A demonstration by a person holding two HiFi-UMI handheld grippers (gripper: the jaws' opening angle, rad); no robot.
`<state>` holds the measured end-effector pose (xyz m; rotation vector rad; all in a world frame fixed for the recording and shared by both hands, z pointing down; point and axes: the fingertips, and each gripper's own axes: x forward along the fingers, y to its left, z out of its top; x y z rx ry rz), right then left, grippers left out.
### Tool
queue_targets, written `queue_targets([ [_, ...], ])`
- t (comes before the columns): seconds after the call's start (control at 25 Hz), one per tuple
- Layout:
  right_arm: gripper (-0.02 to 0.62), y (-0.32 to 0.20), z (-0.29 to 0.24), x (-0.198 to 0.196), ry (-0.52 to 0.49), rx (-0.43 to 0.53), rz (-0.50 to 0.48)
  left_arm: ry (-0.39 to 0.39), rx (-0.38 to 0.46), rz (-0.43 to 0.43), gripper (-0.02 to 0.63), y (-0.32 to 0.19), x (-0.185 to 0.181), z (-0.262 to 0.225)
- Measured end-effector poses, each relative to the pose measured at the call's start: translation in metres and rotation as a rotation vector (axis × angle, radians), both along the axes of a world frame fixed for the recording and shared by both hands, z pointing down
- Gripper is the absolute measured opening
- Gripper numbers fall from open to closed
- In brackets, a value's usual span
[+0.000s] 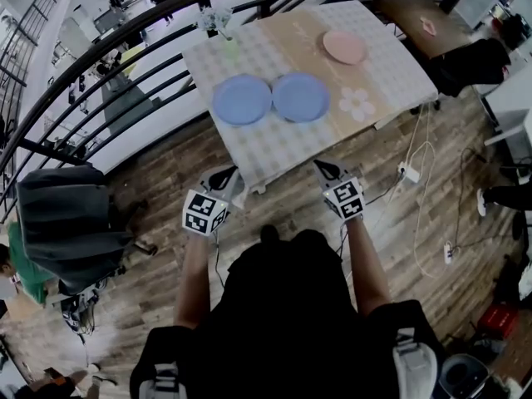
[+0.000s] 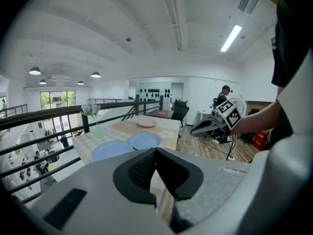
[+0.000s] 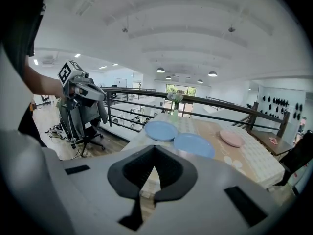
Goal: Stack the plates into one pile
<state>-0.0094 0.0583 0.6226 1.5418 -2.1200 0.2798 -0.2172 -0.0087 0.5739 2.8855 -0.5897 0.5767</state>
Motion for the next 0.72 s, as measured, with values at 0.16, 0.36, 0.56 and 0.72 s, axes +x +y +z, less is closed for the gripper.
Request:
queue_targets([
  [0.16, -0.002, -0.005, 0.001, -0.005, 0.004, -0.005, -0.004, 0.004, -0.003, -0.006, 0.000, -0.008, -0.005, 0.000],
  [0.36, -0.002, -0.010, 0.002, 0.001, 0.005, -0.017, 0.005, -0.001, -0.014, 0.001, 0.001, -0.016, 0.000, 0.001],
  [0.56, -0.002, -0.015, 0.005, 0.012, 0.006, -0.031, 0.011, -0.001, -0.027, 0.004, 0.000, -0.023, 0.010, 0.005],
  [0.72, -0.002, -0.027, 0.005, 0.020, 0.004, -0.031, 0.001, 0.008, -0.030, -0.015, 0.000, -0.037, 0.020, 0.006],
])
